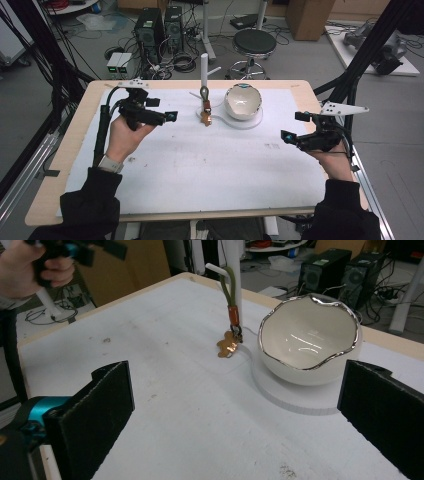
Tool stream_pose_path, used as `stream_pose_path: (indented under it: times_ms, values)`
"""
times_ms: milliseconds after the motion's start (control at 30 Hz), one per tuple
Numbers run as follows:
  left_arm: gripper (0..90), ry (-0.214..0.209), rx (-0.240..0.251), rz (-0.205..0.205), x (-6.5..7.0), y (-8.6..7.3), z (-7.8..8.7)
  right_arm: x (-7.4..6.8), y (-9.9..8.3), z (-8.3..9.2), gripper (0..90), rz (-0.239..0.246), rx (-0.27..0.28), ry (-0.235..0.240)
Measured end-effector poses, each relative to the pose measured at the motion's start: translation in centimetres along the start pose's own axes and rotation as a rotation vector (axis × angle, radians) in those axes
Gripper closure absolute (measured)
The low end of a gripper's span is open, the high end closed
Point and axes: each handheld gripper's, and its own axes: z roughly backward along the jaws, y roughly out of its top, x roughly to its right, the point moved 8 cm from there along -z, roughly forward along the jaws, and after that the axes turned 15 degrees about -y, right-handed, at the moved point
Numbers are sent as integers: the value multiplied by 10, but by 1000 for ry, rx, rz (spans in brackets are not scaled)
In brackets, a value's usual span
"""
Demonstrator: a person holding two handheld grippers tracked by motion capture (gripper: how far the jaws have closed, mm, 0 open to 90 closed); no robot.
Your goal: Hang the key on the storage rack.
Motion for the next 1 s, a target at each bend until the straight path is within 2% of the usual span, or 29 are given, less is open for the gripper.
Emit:
stream_pose_path:
  times_ms: [100,200,333,500,667,733,1000]
  values:
    - [45,27,20,-39,7,-8,13,3,3,2,9,-2,15,-6]
    - [17,20,32,-57,10,-14,24,4,6,4,9,-6,27,-7]
    - [17,28,31,-57,9,-23,37,4,8,3,9,4,27,-13]
    - [17,73,30,-31,-1,-35,55,6,9,1,9,11,23,-21]
    - [17,112,63,-22,-7,-41,78,5,7,-5,9,24,5,-32]
    - [17,111,84,-22,-7,-41,85,5,7,-6,9,28,1,-39]
    - [17,124,103,-48,-7,-42,103,5,9,-10,9,31,16,-45]
